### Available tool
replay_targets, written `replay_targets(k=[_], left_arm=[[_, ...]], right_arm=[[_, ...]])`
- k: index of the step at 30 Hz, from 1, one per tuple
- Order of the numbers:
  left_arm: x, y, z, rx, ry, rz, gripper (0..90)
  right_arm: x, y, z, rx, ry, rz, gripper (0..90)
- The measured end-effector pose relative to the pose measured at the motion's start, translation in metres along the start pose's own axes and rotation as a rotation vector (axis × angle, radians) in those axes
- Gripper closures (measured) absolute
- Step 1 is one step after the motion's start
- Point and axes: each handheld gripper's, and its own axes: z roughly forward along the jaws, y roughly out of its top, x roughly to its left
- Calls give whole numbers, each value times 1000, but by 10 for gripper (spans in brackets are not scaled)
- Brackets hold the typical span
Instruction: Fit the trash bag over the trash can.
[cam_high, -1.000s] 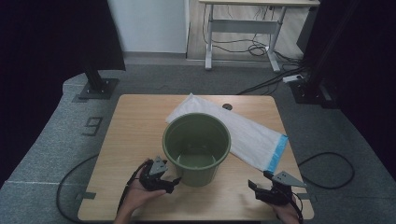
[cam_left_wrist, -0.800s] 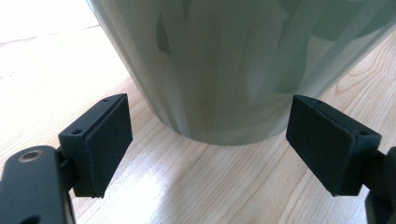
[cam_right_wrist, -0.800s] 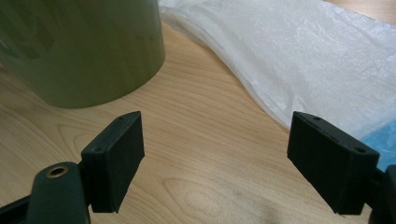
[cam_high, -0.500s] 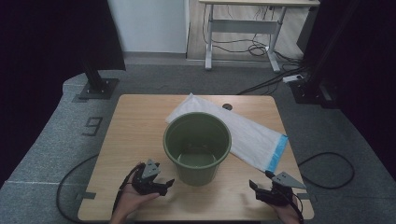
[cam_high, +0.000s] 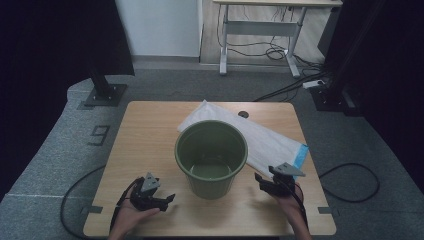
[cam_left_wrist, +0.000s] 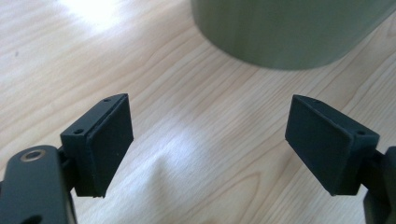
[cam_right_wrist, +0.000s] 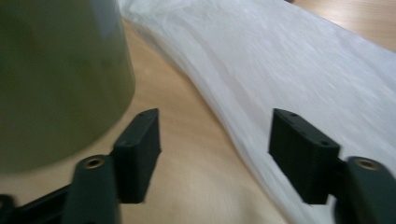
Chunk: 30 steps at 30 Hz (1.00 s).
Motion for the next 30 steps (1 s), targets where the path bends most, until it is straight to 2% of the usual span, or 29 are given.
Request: replay_targets(k=[3,6,9,11,14,17,21,23,27,30], left_arm=[[4,-7,1,9,3,-15,150],[8,-11,2,18,11,-20,151],[9,-12,2,19,9,-22,150],[10,-13,2,21,9,-20,151],[11,-14,3,31,-4,-9,150],[12,-15,4,43,5,-9,150],[13,-16,5,50,13,-2,151],[16,-16,4,52,10,-3,151],[20,-16,3,43,8,-20,153],[22,-17,3,49,13,-23,152]], right_arm=[[2,15,26,38,-10,-4,367],[5,27,53,79,-39,-17,381],[6,33,72,113,-32,-14,400],[6,34,83,133,-29,5,413],[7,34,95,152,-45,4,437],[6,33,102,157,-49,1,490],[1,32,102,158,-36,-2,654],[-2,31,100,155,-7,13,718],[-6,29,98,155,3,-4,883],[-7,25,93,150,-16,-14,888]])
